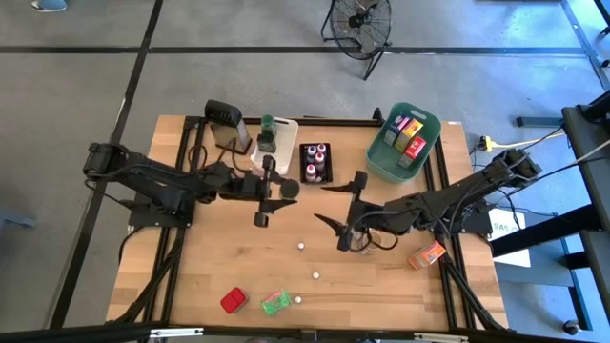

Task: Pick & Place Kitchen Items
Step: Adjust the black seasoning bottle in the white bin

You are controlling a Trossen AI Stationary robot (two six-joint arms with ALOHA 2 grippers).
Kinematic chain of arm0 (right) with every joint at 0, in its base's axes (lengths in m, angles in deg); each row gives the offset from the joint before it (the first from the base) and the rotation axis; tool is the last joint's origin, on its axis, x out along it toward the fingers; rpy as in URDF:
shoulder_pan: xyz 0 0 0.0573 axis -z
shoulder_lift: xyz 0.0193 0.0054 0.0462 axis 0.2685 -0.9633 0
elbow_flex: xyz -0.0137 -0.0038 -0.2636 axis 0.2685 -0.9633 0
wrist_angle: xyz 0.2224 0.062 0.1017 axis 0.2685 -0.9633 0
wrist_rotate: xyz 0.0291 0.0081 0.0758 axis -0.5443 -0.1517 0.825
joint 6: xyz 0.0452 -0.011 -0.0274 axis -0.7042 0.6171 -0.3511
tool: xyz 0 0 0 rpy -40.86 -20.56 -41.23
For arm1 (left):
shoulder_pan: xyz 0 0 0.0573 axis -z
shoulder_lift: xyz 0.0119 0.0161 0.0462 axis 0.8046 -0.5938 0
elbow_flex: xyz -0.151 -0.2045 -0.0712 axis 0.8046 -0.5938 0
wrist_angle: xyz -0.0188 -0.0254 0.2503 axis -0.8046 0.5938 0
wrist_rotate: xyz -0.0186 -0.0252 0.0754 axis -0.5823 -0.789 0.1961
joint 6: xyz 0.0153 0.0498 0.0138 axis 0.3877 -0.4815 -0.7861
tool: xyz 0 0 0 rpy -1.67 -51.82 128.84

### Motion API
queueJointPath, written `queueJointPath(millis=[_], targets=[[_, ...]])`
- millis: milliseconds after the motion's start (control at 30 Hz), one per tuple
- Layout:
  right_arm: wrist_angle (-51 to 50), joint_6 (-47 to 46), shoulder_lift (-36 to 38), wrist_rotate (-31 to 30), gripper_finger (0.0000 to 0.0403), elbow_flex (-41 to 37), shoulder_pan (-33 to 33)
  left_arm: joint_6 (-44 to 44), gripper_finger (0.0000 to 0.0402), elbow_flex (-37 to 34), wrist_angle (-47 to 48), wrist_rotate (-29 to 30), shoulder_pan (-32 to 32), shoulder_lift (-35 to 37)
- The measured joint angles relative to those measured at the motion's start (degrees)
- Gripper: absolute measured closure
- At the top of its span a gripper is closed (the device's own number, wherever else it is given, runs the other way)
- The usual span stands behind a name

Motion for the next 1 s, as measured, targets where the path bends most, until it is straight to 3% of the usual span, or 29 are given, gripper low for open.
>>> queueJointPath(millis=[233,333,767,1000], targets=[[6.8,0.2,-1.2,9.4,0.0086,0.1,3.4,2.1,0.0217,1.2,-9.4,-2.9,-0.4,-8.5],[7.7,0.2,-2.0,9.5,0.0086,0.1,4.2,2.1,0.0217,2.9,-12.9,-3.3,-0.4,-11.8],[8.7,1.3,-3.7,12.5,0.0088,0.0,5.7,4.1,0.0217,7.9,-12.9,-5.4,-0.4,-16.9],[8.8,1.3,-4.1,13.7,0.0130,0.0,6.2,4.4,0.0217,8.5,-12.8,-5.7,-0.4,-17.7]])
